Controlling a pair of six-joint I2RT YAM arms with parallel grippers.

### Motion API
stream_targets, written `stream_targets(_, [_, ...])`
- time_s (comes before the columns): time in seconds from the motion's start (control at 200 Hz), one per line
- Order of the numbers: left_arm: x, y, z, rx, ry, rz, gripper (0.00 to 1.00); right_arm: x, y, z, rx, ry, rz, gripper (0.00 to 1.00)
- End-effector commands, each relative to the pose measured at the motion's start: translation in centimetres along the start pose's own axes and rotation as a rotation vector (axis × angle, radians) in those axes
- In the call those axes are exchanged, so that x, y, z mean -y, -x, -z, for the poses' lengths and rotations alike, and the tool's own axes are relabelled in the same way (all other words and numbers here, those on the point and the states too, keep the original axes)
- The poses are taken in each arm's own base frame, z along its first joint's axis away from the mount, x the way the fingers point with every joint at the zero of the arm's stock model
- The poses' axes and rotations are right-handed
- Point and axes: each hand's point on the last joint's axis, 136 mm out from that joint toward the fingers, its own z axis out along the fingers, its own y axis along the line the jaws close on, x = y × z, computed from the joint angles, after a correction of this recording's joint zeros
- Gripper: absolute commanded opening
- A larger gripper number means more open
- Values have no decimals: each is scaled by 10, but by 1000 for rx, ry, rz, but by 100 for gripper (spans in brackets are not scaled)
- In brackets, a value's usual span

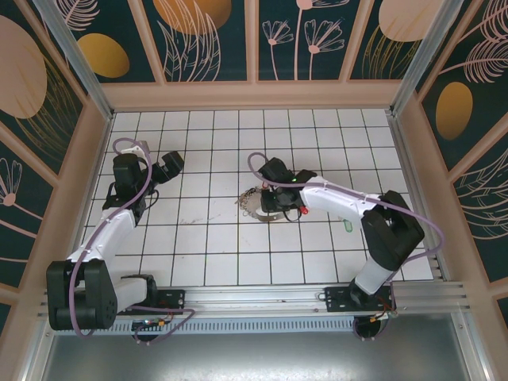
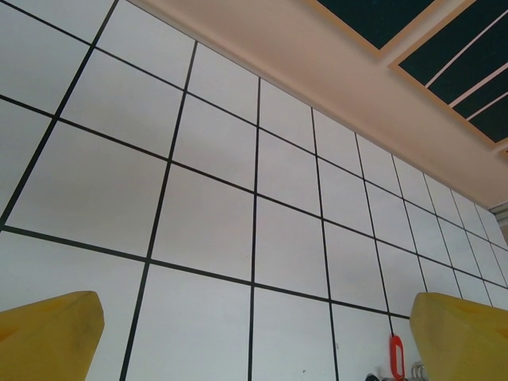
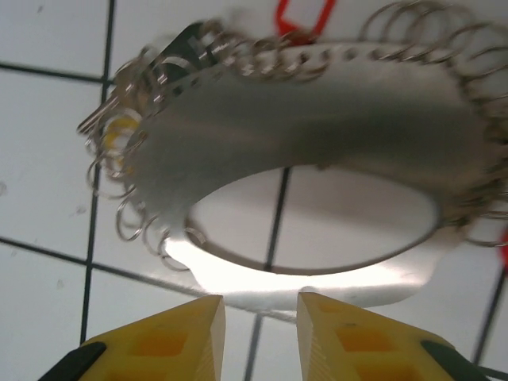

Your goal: Put the keys on the keyring

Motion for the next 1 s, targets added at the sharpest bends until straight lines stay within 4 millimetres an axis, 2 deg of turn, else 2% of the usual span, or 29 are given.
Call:
stream_targets(0.0, [11,2,3,9,-51,-29,99,32,17,27,66,-50,-47,30])
stream_targets(0.07, [15,0,2,1,-71,-30,99,51,18,36,83,-53,-92,30])
stream_targets(0.14, [19,-2,1,-7,-89,-35,99,61,17,44,100,-32,-134,31])
stream_targets(0.235, [25,-6,0,-19,-109,-48,98,76,13,50,125,-47,-196,43])
stream_targets(0.265, [27,-8,0,-24,-113,-54,99,92,11,51,138,-105,-253,48])
stream_targets(0.31, [30,-9,-1,-30,-119,-65,98,119,8,54,150,-169,-348,48])
stream_targets(0.375, [35,-13,-2,-42,-128,-88,98,138,5,56,152,-164,-414,48])
stream_targets(0.49, [48,-23,-3,-70,-127,-191,98,125,9,56,176,-86,-390,48])
stream_targets(0.546, [54,-29,-3,-86,-127,-241,98,120,7,47,154,-62,-401,47])
stream_targets(0.656, [63,-39,-3,-103,-144,-283,98,99,6,31,115,25,-458,37])
stream_targets(0.771, [69,-46,-5,-125,-169,-302,98,77,2,13,109,-10,-522,37])
stream_targets(0.901, [74,-54,-7,-149,-197,-316,96,69,-5,-8,73,-30,-610,38])
stream_targets(0.996, [79,-56,-7,-153,-218,-330,96,71,-14,-20,54,-36,-657,40])
